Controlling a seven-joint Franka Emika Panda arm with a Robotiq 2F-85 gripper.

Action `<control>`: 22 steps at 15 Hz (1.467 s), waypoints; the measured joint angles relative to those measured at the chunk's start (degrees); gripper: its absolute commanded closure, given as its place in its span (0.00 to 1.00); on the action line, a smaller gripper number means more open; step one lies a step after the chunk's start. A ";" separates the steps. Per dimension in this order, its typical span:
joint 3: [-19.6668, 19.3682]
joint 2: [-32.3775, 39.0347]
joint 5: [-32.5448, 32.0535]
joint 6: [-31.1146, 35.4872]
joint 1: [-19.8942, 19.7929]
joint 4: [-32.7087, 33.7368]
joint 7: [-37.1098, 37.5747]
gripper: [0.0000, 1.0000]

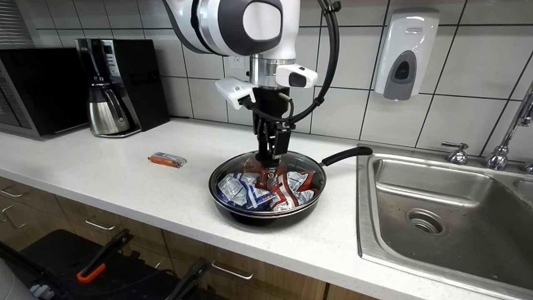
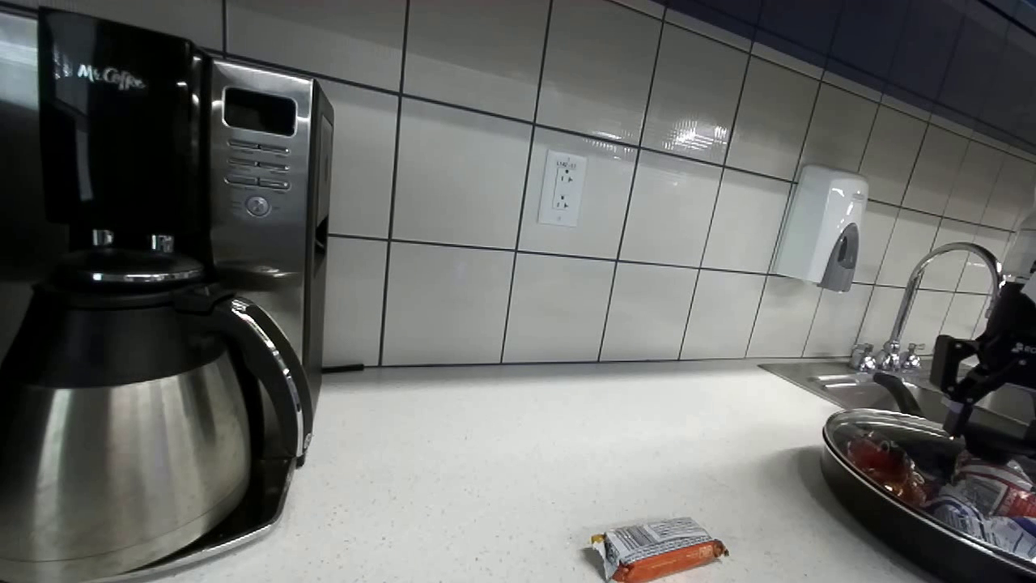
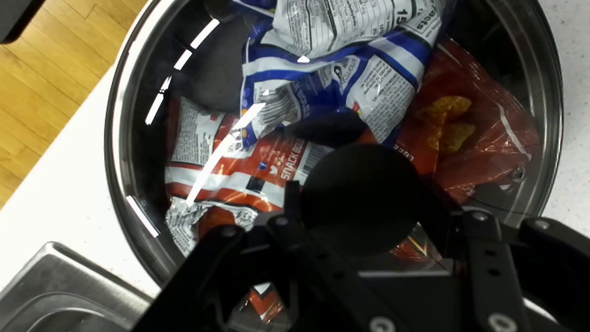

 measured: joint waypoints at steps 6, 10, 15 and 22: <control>0.31 0.20 0.03 -0.05 0.31 -0.21 0.00 0.00; 0.79 -0.63 -0.18 -0.05 0.61 -0.22 0.00 0.00; 1.00 -3.51 -1.38 -0.09 0.62 -0.75 0.09 0.00; 2.72 -9.76 -5.96 -0.52 0.62 -2.66 0.33 0.00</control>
